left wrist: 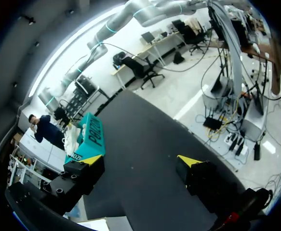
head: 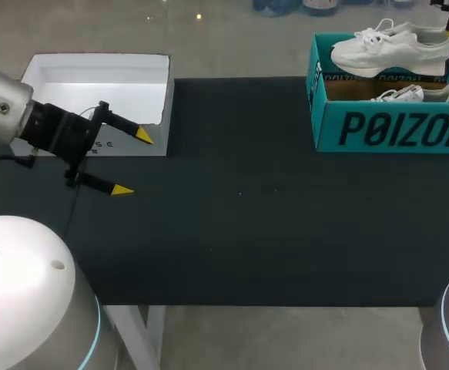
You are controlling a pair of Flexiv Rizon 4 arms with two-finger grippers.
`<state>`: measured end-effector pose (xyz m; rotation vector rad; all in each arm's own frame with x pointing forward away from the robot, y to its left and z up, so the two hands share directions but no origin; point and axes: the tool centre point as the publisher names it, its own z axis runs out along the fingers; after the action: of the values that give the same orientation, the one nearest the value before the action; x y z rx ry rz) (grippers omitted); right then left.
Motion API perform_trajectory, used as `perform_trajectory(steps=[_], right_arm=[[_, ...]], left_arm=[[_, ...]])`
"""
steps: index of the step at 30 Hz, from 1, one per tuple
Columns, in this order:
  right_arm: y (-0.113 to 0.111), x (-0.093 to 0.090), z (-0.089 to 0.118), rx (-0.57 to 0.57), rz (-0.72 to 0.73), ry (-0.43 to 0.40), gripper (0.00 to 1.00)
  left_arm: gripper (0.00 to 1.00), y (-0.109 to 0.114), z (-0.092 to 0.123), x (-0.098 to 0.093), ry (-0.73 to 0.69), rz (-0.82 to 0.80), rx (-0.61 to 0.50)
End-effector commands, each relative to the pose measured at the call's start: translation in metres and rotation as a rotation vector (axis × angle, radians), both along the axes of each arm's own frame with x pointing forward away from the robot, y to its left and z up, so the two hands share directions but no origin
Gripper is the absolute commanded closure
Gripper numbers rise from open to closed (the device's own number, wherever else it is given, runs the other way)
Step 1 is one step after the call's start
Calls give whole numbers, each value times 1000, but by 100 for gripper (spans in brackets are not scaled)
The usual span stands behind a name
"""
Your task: Take the shoe out of the shoebox, open the shoe tongue, remove and reinsert the insole, then place the shoe into the shoebox
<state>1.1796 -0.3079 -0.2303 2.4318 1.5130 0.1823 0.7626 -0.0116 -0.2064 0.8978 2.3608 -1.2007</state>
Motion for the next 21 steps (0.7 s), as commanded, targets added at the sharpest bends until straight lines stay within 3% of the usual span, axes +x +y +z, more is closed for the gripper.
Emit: perform_trajectory(steps=[1, 21], right_arm=[[-8, 18, -12, 12, -4, 8, 100], [-17, 25, -63, 11, -68, 10, 100]], left_arm=[[0, 0, 1, 0, 1, 0, 4], [0, 0, 1, 0, 1, 0, 4]])
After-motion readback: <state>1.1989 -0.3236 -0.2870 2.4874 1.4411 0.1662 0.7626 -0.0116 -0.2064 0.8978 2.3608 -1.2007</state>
